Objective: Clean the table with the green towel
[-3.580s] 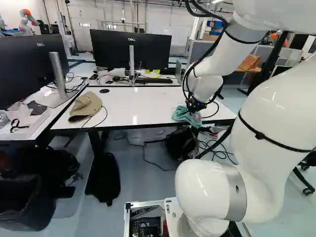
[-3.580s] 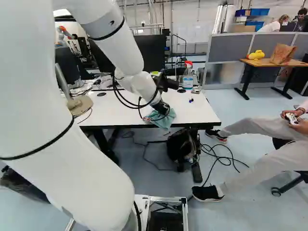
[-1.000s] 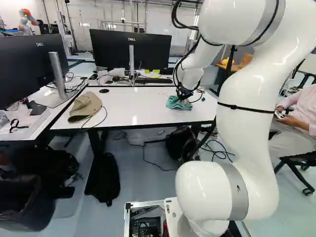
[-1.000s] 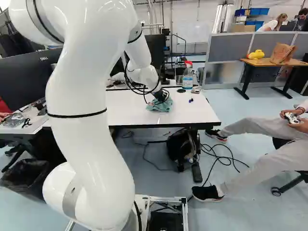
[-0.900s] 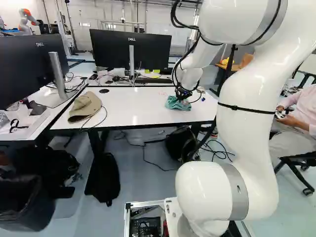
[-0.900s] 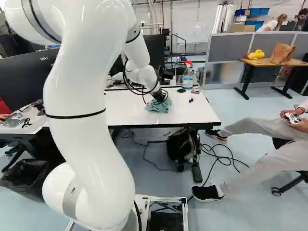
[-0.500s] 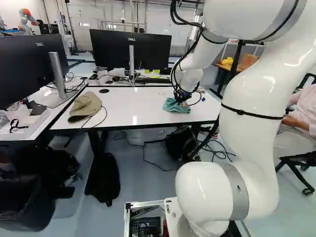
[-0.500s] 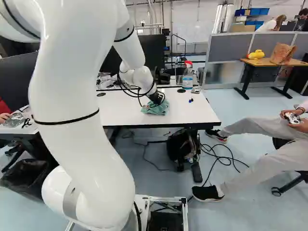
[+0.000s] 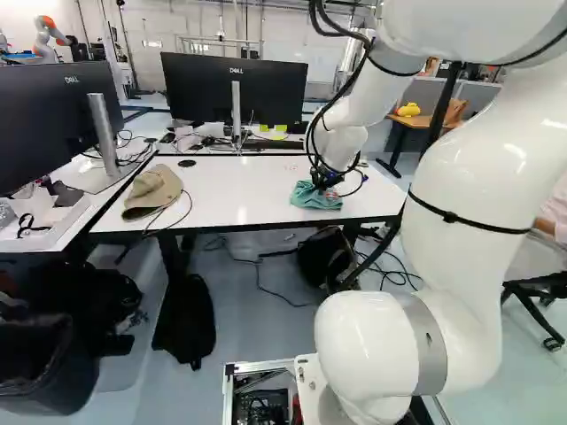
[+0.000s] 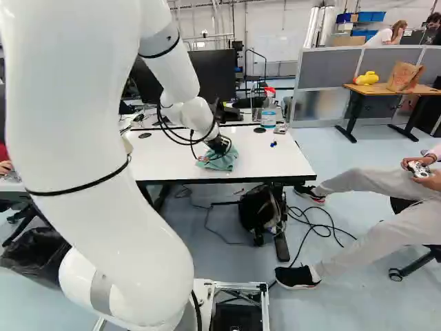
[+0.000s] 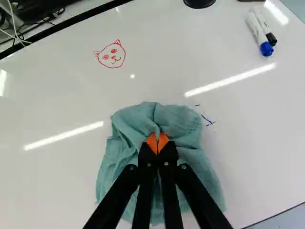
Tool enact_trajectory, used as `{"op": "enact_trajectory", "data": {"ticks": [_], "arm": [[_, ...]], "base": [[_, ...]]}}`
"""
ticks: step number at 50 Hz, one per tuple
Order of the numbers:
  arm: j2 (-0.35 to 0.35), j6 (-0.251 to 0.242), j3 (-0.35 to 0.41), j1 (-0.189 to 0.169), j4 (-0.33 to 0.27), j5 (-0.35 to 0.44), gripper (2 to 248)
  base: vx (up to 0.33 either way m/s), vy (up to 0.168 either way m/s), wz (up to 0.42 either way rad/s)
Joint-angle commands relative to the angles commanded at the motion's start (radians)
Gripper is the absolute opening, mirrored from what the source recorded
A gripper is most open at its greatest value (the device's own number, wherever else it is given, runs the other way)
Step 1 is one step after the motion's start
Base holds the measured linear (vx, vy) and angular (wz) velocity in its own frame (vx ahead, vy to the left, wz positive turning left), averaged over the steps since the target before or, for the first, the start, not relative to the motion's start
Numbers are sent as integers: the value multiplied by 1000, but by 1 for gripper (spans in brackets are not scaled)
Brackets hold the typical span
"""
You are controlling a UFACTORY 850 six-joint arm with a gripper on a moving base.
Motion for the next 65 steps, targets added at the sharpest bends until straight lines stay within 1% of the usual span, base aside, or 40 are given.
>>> {"op": "enact_trajectory", "data": {"ticks": [20, 26, 32, 45, 65], "arm": [[99, 0, 106, -3, 0, 0, 23], [126, 0, 134, -12, 0, 0, 23], [142, 0, 150, -30, 0, 0, 23], [131, 0, 139, -78, 0, 0, 23], [75, 0, 81, -147, 0, 0, 23]], "base": [[0, 0, 0], [0, 0, 0], [0, 0, 0], [0, 0, 0], [0, 0, 0]]}}
